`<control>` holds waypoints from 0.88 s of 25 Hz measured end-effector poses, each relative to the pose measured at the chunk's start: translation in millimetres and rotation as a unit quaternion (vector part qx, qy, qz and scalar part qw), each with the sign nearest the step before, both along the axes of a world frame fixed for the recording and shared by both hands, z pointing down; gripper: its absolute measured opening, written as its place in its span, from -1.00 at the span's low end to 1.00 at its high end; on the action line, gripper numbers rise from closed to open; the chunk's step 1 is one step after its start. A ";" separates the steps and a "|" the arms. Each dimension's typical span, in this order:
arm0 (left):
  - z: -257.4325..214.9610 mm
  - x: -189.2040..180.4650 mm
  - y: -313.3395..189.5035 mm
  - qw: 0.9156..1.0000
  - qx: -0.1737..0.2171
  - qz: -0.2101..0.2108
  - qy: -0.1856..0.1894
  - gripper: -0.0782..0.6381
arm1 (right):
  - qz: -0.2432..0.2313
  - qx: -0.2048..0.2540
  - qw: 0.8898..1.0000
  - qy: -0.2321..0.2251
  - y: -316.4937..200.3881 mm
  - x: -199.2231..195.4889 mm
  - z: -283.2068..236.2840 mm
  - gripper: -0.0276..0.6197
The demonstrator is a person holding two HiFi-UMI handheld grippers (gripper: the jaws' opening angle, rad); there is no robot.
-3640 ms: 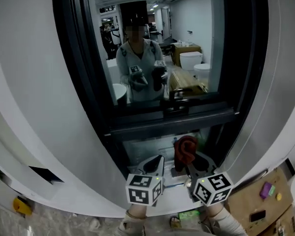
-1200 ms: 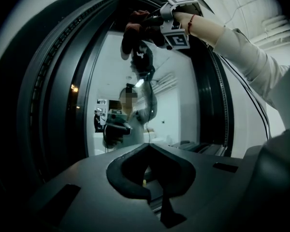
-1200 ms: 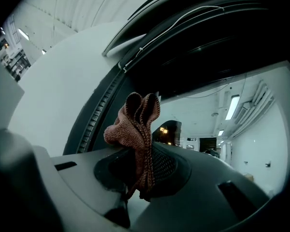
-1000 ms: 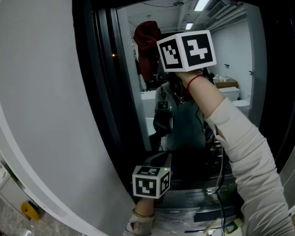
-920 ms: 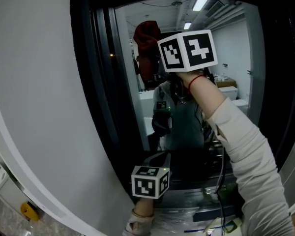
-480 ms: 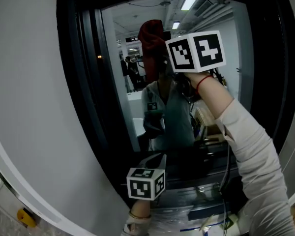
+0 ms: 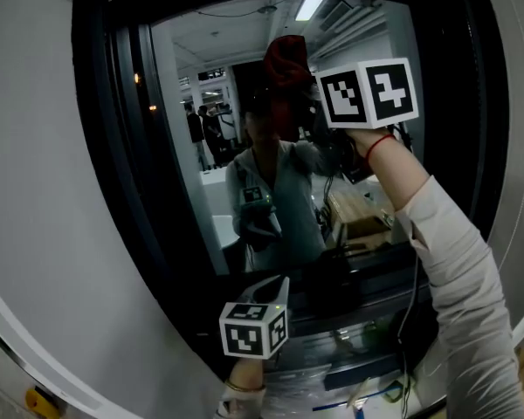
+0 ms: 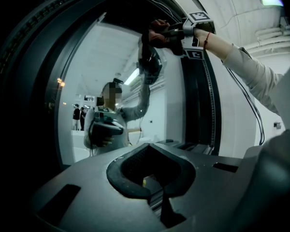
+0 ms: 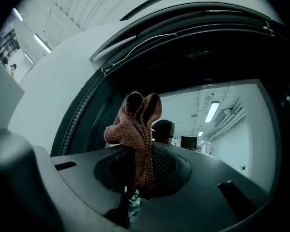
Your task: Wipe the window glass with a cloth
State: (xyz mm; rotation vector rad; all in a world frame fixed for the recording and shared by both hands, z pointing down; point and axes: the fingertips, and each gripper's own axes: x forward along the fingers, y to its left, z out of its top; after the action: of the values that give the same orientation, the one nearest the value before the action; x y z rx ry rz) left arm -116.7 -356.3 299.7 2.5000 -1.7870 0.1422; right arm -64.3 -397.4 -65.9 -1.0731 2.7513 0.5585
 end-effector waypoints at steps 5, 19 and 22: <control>5.1 14.0 -3.0 1.000 -0.004 0.017 0.001 -0.77 | 0.032 -0.006 0.999 -0.008 -9.7 37.9 4.1 -0.76; 12.7 49.1 -12.9 0.998 -0.007 0.068 0.002 -0.77 | 0.124 -0.023 0.991 -0.034 -39.3 137.4 9.8 -0.76; 14.7 57.0 -12.9 0.997 -0.008 0.076 0.004 -0.77 | 0.149 -0.024 0.988 -0.041 -43.7 162.4 10.5 -0.76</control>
State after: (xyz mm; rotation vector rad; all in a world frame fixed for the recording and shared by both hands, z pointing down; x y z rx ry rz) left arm -59.7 -369.1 314.5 2.6205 -1.5840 0.1536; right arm 98.1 -441.1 -55.4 -1.4971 2.5629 0.4709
